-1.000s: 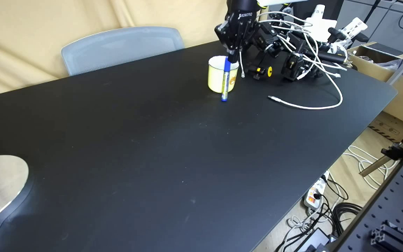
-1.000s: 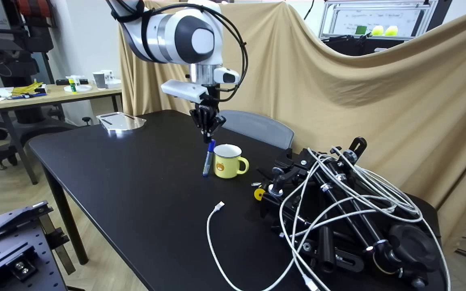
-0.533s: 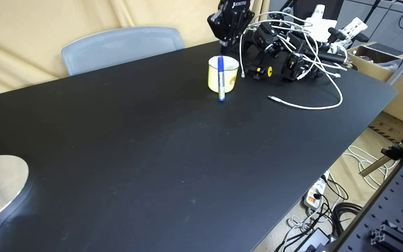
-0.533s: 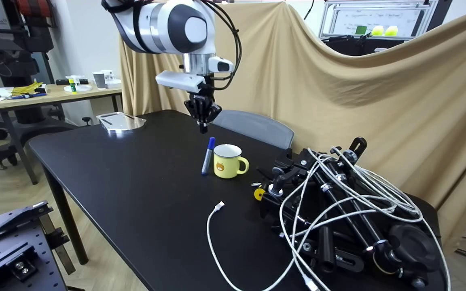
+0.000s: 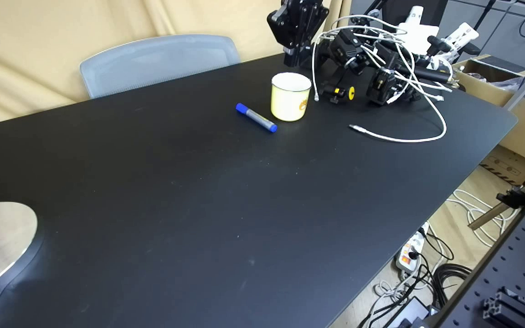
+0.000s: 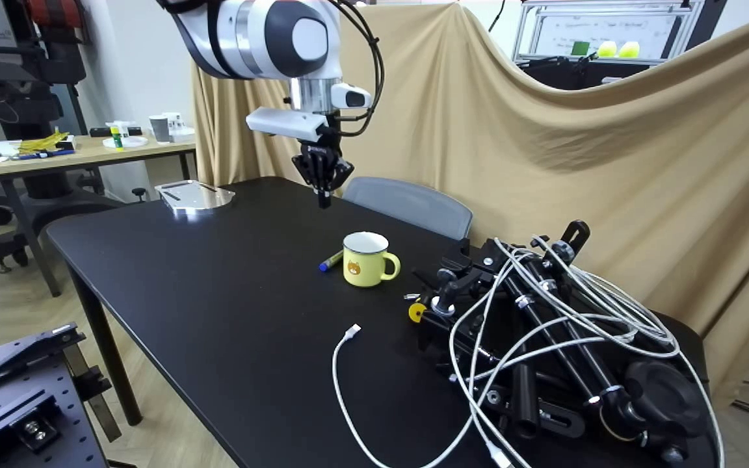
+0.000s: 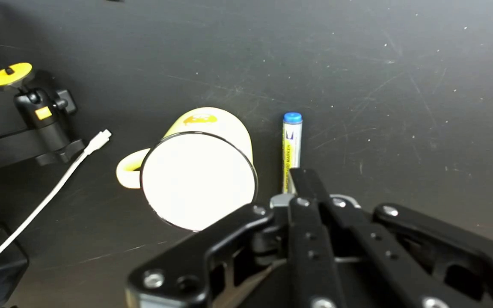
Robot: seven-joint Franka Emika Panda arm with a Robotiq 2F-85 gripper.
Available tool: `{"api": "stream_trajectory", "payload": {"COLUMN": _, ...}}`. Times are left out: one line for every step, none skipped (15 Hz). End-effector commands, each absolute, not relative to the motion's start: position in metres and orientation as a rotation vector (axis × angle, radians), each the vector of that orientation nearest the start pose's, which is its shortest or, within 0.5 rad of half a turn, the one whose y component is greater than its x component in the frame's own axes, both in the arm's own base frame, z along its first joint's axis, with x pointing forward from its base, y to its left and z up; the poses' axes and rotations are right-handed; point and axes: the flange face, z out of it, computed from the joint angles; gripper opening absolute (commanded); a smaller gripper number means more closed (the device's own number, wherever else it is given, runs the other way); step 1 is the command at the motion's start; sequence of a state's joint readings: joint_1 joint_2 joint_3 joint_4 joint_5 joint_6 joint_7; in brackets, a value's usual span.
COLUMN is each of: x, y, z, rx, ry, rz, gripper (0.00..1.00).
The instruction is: Move the marker to the yellow mug cup
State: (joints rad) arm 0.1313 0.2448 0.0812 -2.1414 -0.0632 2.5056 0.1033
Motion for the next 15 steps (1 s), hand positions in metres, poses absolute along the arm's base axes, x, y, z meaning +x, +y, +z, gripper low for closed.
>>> {"api": "stream_trajectory", "payload": {"x": 0.567, "y": 0.122, "z": 0.301, "rx": -3.129, "ry": -0.247, "rz": -0.186, "gripper": 0.01}}
{"api": "stream_trajectory", "payload": {"x": 0.567, "y": 0.122, "z": 0.301, "rx": -3.129, "ry": -0.250, "rz": -0.184, "gripper": 0.01}}
{"api": "stream_trajectory", "payload": {"x": 0.567, "y": 0.122, "z": 0.301, "rx": -3.129, "ry": -0.251, "rz": -0.183, "gripper": 0.01}}
{"api": "stream_trajectory", "payload": {"x": 0.567, "y": 0.122, "z": 0.301, "rx": -3.129, "ry": -0.252, "rz": -0.183, "gripper": 0.01}}
{"api": "stream_trajectory", "payload": {"x": 0.567, "y": 0.122, "z": 0.301, "rx": -3.129, "ry": -0.252, "rz": -0.183, "gripper": 0.00}}
{"api": "stream_trajectory", "payload": {"x": 0.567, "y": 0.121, "z": 0.301, "rx": -3.135, "ry": -0.251, "rz": -0.183, "gripper": 0.00}}
{"api": "stream_trajectory", "payload": {"x": 0.566, "y": 0.121, "z": 0.301, "rx": -3.140, "ry": -0.254, "rz": -0.177, "gripper": 0.26}}
{"api": "stream_trajectory", "payload": {"x": 0.566, "y": 0.120, "z": 0.301, "rx": -3.143, "ry": -0.238, "rz": -0.181, "gripper": 0.27}}
{"api": "stream_trajectory", "payload": {"x": 0.566, "y": 0.120, "z": 0.301, "rx": -3.143, "ry": -0.237, "rz": -0.180, "gripper": 0.31}}
{"api": "stream_trajectory", "payload": {"x": 0.566, "y": 0.119, "z": 0.302, "rx": -3.143, "ry": -0.222, "rz": -0.184, "gripper": 0.39}}
{"api": "stream_trajectory", "payload": {"x": 0.565, "y": 0.118, "z": 0.303, "rx": -3.144, "ry": -0.213, "rz": -0.188, "gripper": 0.45}}
{"api": "stream_trajectory", "payload": {"x": 0.565, "y": 0.117, "z": 0.304, "rx": -3.145, "ry": -0.203, "rz": -0.190, "gripper": 0.53}}
{"api": "stream_trajectory", "payload": {"x": 0.564, "y": 0.116, "z": 0.305, "rx": -3.144, "ry": -0.190, "rz": -0.192, "gripper": 0.59}}
{"api": "stream_trajectory", "payload": {"x": 0.562, "y": 0.113, "z": 0.309, "rx": -3.150, "ry": -0.165, "rz": -0.204, "gripper": 0.66}}
{"api": "stream_trajectory", "payload": {"x": 0.557, "y": 0.106, "z": 0.315, "rx": -3.152, "ry": -0.117, "rz": -0.216, "gripper": 0.73}}
